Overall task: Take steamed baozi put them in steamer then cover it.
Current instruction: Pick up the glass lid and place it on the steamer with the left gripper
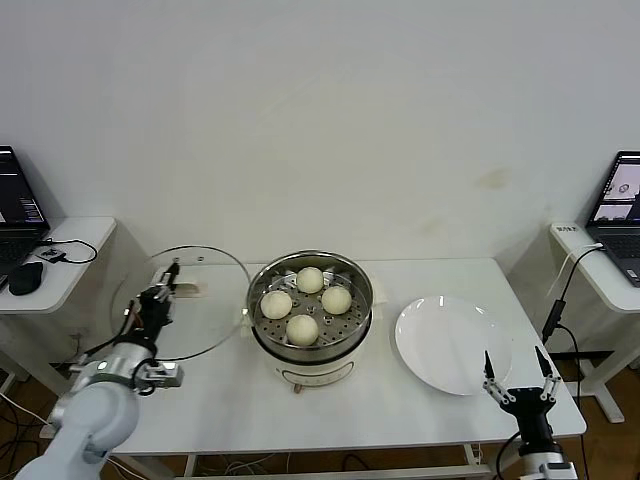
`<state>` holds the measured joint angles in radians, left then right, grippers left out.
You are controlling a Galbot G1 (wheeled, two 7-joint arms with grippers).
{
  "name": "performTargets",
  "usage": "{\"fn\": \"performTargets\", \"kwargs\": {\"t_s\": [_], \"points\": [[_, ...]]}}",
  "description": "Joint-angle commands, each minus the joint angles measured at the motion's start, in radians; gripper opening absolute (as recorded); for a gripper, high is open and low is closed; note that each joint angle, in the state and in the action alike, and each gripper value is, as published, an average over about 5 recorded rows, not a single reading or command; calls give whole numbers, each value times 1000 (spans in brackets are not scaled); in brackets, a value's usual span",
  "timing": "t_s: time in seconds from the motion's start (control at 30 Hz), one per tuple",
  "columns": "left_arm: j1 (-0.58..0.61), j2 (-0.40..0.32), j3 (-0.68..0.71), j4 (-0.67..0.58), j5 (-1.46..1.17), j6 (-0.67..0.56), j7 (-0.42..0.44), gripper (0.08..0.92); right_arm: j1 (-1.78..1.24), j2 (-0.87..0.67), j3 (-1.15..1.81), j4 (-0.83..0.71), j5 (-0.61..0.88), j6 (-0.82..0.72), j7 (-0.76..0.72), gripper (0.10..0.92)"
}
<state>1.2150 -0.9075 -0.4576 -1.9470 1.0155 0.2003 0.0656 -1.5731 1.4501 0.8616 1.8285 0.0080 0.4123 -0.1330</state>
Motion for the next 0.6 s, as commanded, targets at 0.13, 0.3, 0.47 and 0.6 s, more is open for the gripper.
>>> {"fn": "performTargets", "kwargs": {"t_s": [0.13, 0.3, 0.47, 0.6], "points": [[-258, -109, 329, -11, 110, 196, 182, 139, 27, 53, -13, -24, -145, 13, 19, 823], [-303, -193, 353, 4, 195, 236, 245, 139, 28, 56, -32, -42, -165, 19, 18, 823], [-330, -295, 368, 42, 290, 253, 287, 139, 36, 60, -49, -57, -173, 18, 20, 823], [-348, -385, 394, 84, 341, 259, 297, 139, 39, 61, -59, -61, -178, 16, 20, 823]]}}
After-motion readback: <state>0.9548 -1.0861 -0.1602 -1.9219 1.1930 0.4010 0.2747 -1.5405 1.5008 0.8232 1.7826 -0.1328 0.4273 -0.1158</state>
